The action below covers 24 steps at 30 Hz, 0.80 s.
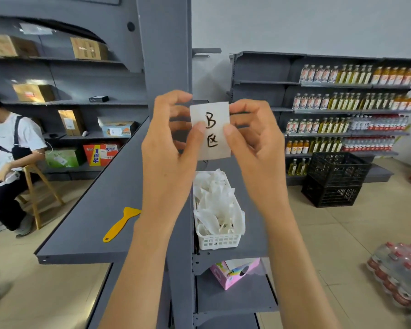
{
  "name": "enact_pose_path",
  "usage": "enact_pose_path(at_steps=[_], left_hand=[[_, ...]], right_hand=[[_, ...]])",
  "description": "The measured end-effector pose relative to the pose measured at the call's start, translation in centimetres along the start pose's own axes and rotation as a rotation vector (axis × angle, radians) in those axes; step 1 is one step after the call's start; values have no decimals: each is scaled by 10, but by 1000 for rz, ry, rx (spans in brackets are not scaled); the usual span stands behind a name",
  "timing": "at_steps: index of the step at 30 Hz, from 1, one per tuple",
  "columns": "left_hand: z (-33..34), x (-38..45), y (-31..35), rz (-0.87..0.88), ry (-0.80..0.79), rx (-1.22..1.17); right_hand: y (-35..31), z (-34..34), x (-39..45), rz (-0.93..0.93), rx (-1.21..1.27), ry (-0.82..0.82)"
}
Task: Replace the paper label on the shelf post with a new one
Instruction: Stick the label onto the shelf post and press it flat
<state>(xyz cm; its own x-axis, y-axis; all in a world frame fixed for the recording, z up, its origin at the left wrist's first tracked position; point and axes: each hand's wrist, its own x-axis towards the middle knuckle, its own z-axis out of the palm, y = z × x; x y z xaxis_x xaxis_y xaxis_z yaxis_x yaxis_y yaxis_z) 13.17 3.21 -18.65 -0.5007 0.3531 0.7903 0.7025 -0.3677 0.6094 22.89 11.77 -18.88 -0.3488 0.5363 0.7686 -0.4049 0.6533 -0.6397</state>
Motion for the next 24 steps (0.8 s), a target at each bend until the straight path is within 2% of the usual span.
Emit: enact_pose_path(at_steps=[6,10,14,20,24], left_hand=[[-16,39,18,75,87,-57],[-29,64,25,101,90,-102],[-40,89,33,161,102,-50],[-63,129,34,242,138,29],[-71,149,33,289,150,95]], right_hand=[[-27,7,40,-94,53,1],[-38,15,64,-140,30,6],[-54,25,93,-178,20,31],[-68,48,124,-206,-72,-17],[-72,59,138,-242,-186,35]])
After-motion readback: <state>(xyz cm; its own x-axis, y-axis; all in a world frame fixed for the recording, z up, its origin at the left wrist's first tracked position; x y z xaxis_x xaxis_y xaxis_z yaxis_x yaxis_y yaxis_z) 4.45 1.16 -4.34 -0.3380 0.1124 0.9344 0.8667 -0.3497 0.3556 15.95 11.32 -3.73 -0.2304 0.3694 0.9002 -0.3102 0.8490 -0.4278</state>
